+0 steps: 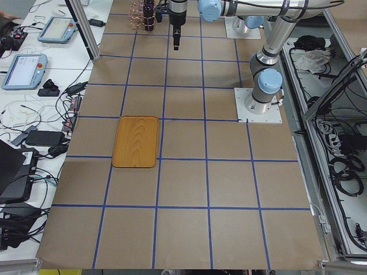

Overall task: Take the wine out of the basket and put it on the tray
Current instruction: 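Open the right gripper above the copper wine rack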

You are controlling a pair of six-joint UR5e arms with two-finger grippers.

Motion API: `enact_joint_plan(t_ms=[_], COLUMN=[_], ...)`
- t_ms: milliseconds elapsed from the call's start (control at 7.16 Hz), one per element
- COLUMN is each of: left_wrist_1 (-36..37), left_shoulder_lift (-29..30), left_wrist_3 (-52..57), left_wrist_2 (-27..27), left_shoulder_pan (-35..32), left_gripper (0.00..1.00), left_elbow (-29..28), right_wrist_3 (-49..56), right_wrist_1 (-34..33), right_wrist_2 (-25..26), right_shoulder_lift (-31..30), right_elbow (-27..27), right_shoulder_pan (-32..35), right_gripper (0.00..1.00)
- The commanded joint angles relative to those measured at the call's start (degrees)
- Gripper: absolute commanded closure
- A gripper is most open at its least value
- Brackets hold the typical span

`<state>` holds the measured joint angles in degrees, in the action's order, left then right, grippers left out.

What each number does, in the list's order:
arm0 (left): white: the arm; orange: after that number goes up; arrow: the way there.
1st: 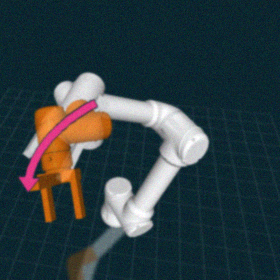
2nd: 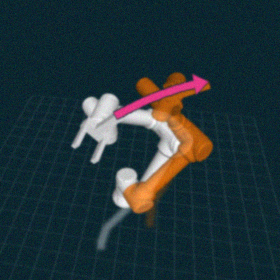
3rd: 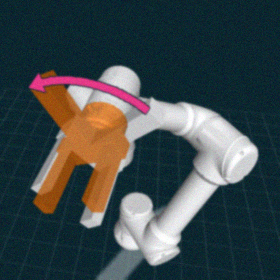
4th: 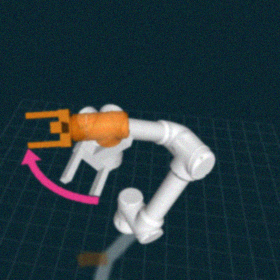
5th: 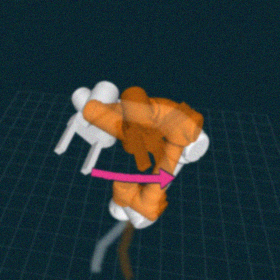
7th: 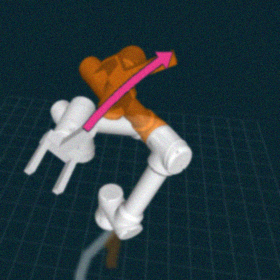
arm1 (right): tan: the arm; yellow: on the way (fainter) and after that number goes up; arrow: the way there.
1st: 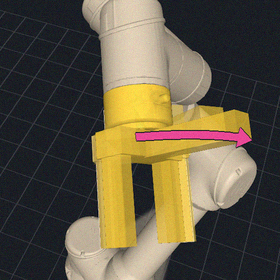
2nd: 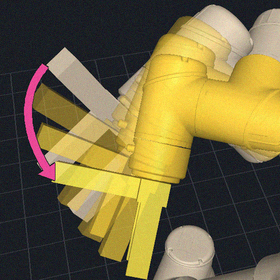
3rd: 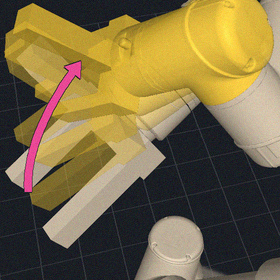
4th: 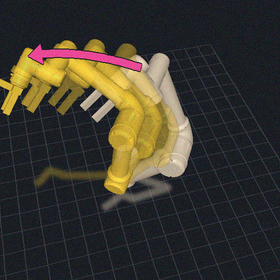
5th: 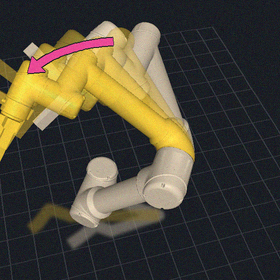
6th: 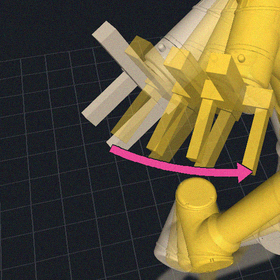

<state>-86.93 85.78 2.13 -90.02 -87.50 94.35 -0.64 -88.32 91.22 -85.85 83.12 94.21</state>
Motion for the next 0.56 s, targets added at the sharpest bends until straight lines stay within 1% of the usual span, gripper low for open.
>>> enact_joint_plan(t_ms=[0, 279, 419], left_wrist_1=[0.0, 0.0, 0.0], left_shoulder_lift=[0.0, 0.1, 0.0], left_wrist_3=[0.1, 0.1, 0.1], left_wrist_2=[-0.2, 0.0, -0.1], left_shoulder_pan=[0.1, 0.1, 0.1], left_gripper=[0.00, 0.00, 0.00], left_elbow=[0.0, 0.0, 0.0], right_wrist_3=[7.4, 20.3, 22.3], right_wrist_1=[-5.3, -8.1, -11.5], right_wrist_2=[-0.4, 0.3, -0.3], right_shoulder_lift=[3.4, 7.9, 10.0], right_elbow=[-0.9, -4.5, -4.8], right_shoulder_pan=[-7.9, -13.1, -16.0], right_gripper=[0.00, 0.00, 0.00])
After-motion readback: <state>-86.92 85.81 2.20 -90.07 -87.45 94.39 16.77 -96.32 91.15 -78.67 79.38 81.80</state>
